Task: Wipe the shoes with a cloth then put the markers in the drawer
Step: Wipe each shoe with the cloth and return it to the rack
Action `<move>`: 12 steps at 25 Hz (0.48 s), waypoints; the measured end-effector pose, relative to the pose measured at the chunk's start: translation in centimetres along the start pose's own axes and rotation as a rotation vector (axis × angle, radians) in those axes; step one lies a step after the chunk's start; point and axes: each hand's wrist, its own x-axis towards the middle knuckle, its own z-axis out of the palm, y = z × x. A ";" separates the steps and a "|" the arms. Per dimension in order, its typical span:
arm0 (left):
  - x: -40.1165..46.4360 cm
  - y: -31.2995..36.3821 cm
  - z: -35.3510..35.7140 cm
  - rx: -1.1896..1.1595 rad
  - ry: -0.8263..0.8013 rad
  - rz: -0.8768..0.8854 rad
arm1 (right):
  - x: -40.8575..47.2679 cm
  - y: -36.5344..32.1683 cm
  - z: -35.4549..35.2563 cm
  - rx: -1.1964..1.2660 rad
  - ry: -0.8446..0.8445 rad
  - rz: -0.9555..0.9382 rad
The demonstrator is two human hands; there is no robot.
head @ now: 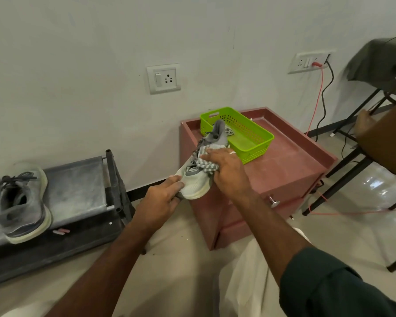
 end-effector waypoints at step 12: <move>-0.1 -0.2 0.3 -0.013 0.013 -0.026 | -0.4 -0.2 -0.7 0.191 0.086 0.149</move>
